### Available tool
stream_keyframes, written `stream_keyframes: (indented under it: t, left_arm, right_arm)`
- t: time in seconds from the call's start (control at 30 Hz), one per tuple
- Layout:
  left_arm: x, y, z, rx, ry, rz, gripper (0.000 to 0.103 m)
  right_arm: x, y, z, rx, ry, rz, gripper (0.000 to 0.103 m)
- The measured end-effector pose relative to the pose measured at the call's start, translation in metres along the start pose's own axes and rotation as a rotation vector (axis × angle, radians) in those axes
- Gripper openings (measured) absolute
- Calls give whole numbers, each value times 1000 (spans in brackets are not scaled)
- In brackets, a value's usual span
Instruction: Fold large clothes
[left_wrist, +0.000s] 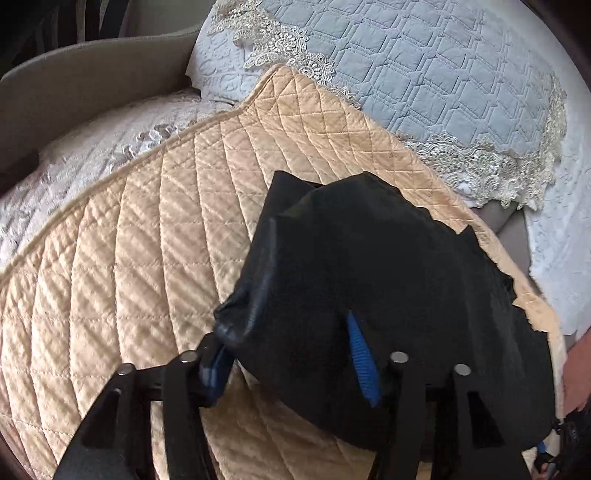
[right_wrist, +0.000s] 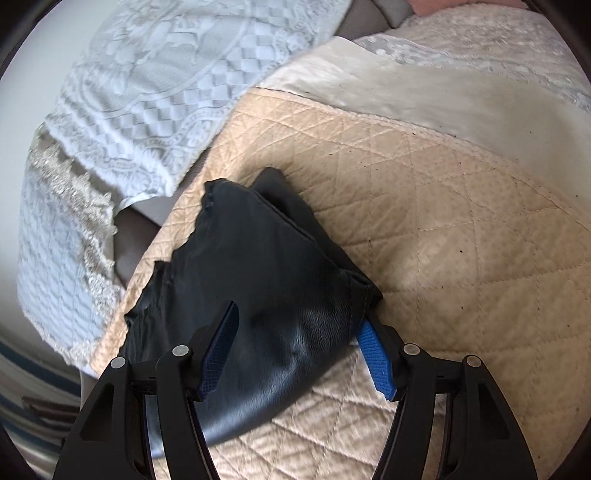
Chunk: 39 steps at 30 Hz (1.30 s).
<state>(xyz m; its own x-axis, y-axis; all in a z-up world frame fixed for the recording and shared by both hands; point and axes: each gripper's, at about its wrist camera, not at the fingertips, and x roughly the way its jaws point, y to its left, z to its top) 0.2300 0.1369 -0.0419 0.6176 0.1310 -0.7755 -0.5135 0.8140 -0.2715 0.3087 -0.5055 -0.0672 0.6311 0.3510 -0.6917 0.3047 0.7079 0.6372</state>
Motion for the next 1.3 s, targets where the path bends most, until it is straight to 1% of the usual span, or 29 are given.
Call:
stream_keyframes:
  t: [0.03, 0.07, 0.1, 0.13, 0.17, 0.23, 0.27, 0.3, 0.37, 0.47, 0.53, 0.63, 0.7, 0.73, 0.77, 0.83, 0.87, 0.9, 0.93, 0.97, 1.0, 1.03, 1.07, 1.1, 1.13, 1.17, 1.2, 1.27, 1.3]
  left_arm:
    - [2, -2, 1, 12, 1, 22, 45]
    - [2, -4, 3, 23, 2, 32, 35]
    - [3, -7, 5, 43, 5, 45, 28]
    - [3, -11, 7, 65, 7, 65, 25]
    - [1, -15, 10, 84, 11, 80, 22]
    - [-8, -19, 16, 109, 14, 89, 19]
    - [-15, -21, 18, 116, 8, 81, 18]
    - [-25, -22, 19, 129, -1, 68, 18]
    - [-44, -26, 17, 160, -12, 52, 17]
    - [-75, -21, 6, 164, -5, 2, 17]
    - [-97, -14, -11, 168, 9, -22, 17]
    - [-117, 10, -43, 175, 43, -30, 17]
    - [-124, 23, -64, 187, 72, -27, 18]
    - [-123, 27, -71, 202, 82, -25, 18]
    - [-120, 29, -77, 218, 85, -17, 20]
    - [-119, 25, -79, 259, 70, -1, 22]
    - [-122, 22, -78, 269, 67, 3, 25]
    - [-126, 21, -75, 275, 64, 2, 27]
    - [-134, 22, -72, 273, 58, -19, 29]
    - [-140, 24, -72, 269, 51, -34, 33]
    - [-148, 28, -71, 264, 39, -38, 36]
    - [-156, 31, -71, 263, 21, -29, 36]
    - [-163, 34, -72, 266, -7, -6, 35]
    - [-168, 34, -72, 272, -32, 7, 35]
    - [-173, 32, -71, 280, -49, 4, 35]
    - [-175, 30, -69, 281, -57, -10, 35]
    - [-176, 23, -68, 290, -69, -38, 35]
    - [-174, -2, -66, 353, -106, -98, 35]
    - [-168, -13, -64, 384, -117, -116, 35]
  right_arm:
    - [1, 1, 2, 4, 0, -16, 55]
    - [2, 3, 4, -1, -1, -55, 36]
    - [3, 5, 7, -10, 4, -83, 32]
    - [2, 4, 9, -1, 7, -76, 22]
    - [-1, 3, 11, 13, 11, -62, 18]
    - [-18, 9, 11, -3, -2, -41, 16]
    - [-27, 14, 9, -26, -9, -35, 15]
    - [-38, 18, 5, -51, -10, -33, 15]
    - [-60, 18, -6, -61, -4, -28, 15]
    - [-92, 1, -26, -36, 9, -23, 15]
    - [-115, -18, -46, -14, 22, -29, 15]
    - [-141, -45, -75, 10, 46, -64, 15]
    - [-147, -57, -84, 12, 67, -71, 16]
    - [-146, -60, -84, 8, 73, -65, 18]
    - [-144, -60, -83, -1, 80, -63, 21]
    - [-144, -50, -78, -56, 86, -90, 26]
    - [-148, -43, -76, -94, 80, -103, 27]
    - [-157, -33, -74, -148, 55, -112, 32]
    - [-166, -26, -74, -193, 20, -127, 44]
    - [-177, -20, -73, -237, -23, -151, 49]
    - [-189, -13, -73, -278, -70, -172, 49]
    - [-196, -8, -72, -303, -101, -174, 49]
    - [-202, -1, -72, -325, -130, -159, 49]
    - [-203, 5, -73, -337, -137, -138, 49]
    - [-199, 13, -73, -358, -132, -99, 49]
    - [-188, 23, -74, -392, -105, -35, 49]
    - [-176, 30, -74, -414, -80, 1, 49]
    - [-140, 43, -72, -456, -14, 77, 49]
    - [-127, 47, -71, -466, 10, 95, 49]
